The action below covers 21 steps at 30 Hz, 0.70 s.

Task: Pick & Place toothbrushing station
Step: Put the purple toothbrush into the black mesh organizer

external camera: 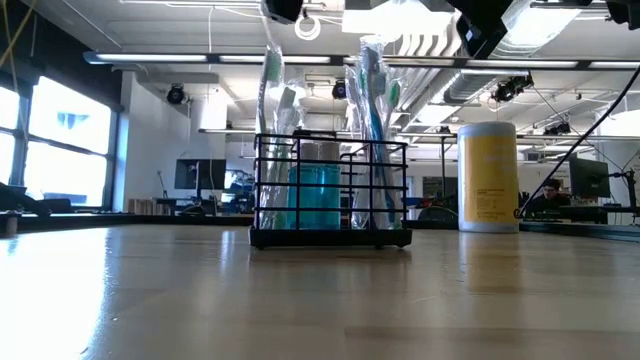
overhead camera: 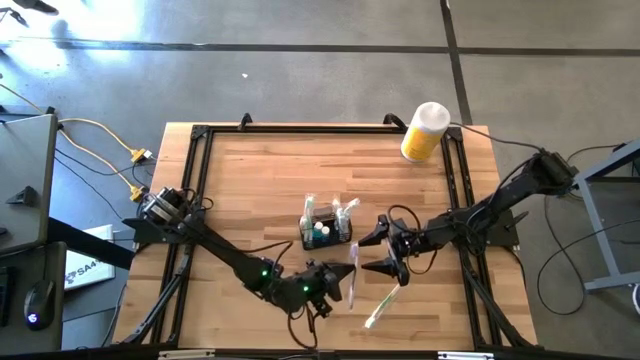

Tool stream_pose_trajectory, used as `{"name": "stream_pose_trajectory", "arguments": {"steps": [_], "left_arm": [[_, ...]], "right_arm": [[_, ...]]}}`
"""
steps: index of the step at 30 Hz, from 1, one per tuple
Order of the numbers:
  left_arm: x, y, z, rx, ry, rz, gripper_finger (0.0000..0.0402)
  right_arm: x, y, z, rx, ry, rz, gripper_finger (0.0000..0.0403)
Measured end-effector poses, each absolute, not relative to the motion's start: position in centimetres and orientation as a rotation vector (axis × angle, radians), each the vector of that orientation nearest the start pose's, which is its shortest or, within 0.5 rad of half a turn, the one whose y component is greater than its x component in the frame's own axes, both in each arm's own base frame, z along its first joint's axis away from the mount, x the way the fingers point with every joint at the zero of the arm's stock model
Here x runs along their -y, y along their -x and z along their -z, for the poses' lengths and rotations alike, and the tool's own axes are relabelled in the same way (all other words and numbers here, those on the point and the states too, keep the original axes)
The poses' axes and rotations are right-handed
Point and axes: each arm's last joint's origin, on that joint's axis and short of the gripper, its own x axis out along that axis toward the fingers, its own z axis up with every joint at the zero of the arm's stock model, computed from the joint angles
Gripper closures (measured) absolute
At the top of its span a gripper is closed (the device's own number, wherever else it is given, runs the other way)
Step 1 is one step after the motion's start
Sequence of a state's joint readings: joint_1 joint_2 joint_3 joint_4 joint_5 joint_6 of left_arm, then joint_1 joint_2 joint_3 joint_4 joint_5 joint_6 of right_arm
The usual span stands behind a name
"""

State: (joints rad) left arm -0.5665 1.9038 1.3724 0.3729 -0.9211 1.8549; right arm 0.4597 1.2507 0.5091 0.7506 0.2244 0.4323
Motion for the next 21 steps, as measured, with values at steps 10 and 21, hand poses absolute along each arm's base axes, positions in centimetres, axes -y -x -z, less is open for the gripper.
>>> {"name": "stream_pose_trajectory", "arguments": {"steps": [10,21], "left_arm": [[20.1,-38.5,-26.9,-0.375,-1.921,-0.127,0.0402],[18.6,-39.4,-27.1,-0.346,-1.908,-0.127,0.0402]], "right_arm": [[-10.2,-23.3,-23.3,-0.046,-0.448,-0.231,0.0105],[-9.9,-23.4,-23.3,-0.047,-0.442,-0.225,0.0113]]}}
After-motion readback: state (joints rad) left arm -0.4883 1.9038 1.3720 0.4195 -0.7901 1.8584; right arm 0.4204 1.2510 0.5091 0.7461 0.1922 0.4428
